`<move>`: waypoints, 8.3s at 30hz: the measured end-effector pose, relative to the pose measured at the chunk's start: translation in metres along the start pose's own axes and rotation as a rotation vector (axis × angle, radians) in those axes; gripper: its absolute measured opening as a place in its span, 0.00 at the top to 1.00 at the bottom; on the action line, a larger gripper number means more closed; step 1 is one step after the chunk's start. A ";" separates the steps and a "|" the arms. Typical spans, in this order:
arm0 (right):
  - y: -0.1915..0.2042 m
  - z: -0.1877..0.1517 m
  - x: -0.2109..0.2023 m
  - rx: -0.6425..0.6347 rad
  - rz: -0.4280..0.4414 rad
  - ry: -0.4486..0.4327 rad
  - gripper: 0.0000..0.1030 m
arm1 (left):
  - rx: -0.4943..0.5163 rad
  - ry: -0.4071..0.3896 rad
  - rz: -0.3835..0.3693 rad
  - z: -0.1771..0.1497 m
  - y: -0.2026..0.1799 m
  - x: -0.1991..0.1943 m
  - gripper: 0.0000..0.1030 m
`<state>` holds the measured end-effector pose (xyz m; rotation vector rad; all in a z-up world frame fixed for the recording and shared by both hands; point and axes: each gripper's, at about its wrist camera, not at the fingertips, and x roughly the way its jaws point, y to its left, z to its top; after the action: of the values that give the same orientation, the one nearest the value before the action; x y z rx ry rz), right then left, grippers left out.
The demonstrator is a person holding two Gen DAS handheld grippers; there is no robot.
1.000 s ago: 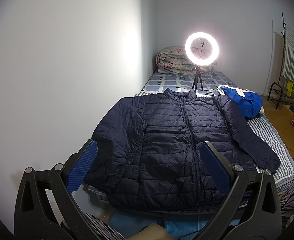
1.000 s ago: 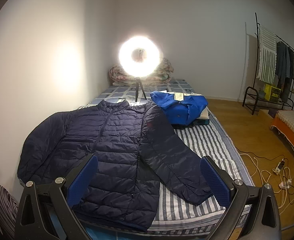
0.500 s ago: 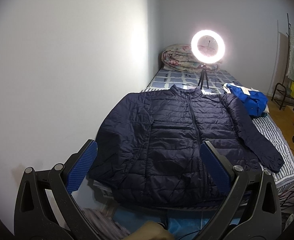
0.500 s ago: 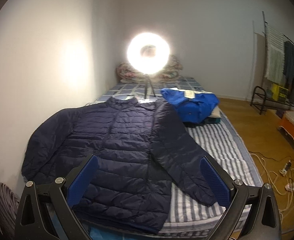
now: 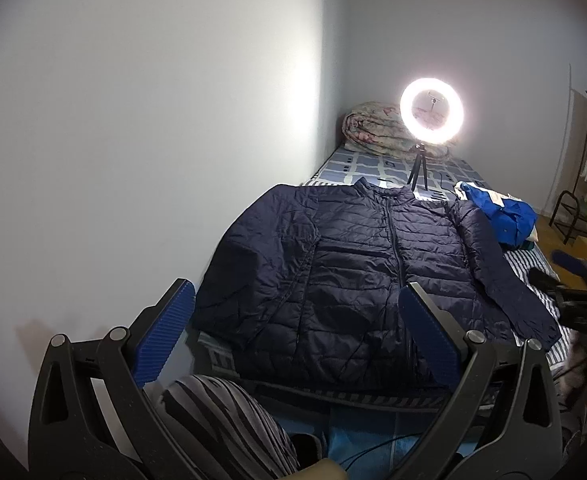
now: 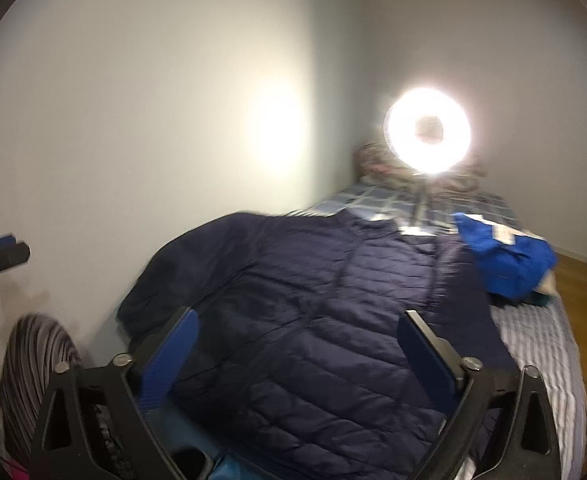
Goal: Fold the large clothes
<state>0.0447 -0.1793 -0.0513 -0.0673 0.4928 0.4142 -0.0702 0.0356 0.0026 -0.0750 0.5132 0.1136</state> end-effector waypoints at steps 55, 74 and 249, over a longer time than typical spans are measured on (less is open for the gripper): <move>0.152 0.029 0.304 -0.049 0.658 0.419 0.96 | -0.115 0.162 0.135 -0.033 0.091 0.072 0.11; 0.024 0.051 0.316 0.121 0.522 0.349 0.66 | -0.010 0.137 -0.048 -0.008 0.034 0.140 0.11; -0.316 -0.082 -0.144 0.678 -0.809 0.004 0.22 | 0.877 0.583 -0.853 -0.182 -0.535 0.216 0.81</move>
<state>0.0200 -0.5347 -0.0663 0.3802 0.5448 -0.5542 0.0960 -0.4931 -0.2389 0.5469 1.0301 -0.9944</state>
